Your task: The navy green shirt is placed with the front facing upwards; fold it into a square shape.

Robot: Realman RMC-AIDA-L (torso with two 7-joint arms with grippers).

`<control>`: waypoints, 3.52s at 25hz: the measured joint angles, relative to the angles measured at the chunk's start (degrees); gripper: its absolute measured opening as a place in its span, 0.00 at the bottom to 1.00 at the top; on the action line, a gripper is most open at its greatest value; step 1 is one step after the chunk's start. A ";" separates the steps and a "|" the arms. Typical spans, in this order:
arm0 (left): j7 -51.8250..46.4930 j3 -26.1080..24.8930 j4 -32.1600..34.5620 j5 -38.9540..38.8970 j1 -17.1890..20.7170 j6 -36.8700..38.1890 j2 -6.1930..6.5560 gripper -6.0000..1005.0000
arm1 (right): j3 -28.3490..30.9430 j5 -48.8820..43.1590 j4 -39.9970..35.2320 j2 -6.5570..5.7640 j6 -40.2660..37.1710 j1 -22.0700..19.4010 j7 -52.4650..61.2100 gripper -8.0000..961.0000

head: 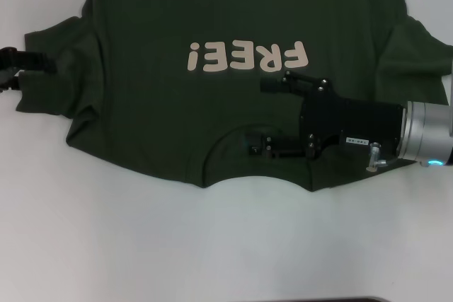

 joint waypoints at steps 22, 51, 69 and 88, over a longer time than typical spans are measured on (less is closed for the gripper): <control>-0.42 3.04 0.01 0.19 -0.54 -1.51 -0.45 0.40 | 0.04 0.00 -0.07 0.00 -0.26 0.03 0.00 0.96; 0.00 2.51 6.55 -1.95 -0.82 5.15 -0.77 0.01 | 0.04 -0.01 0.01 0.00 0.00 0.24 -0.07 0.96; 3.42 2.79 8.25 -11.93 -1.64 12.77 -2.58 0.01 | 0.13 -0.01 -0.07 0.00 0.25 0.62 -0.10 0.96; 4.77 3.20 2.81 -12.35 -6.54 1.04 -6.94 0.01 | 0.05 0.09 0.08 0.00 0.36 0.54 -0.16 0.96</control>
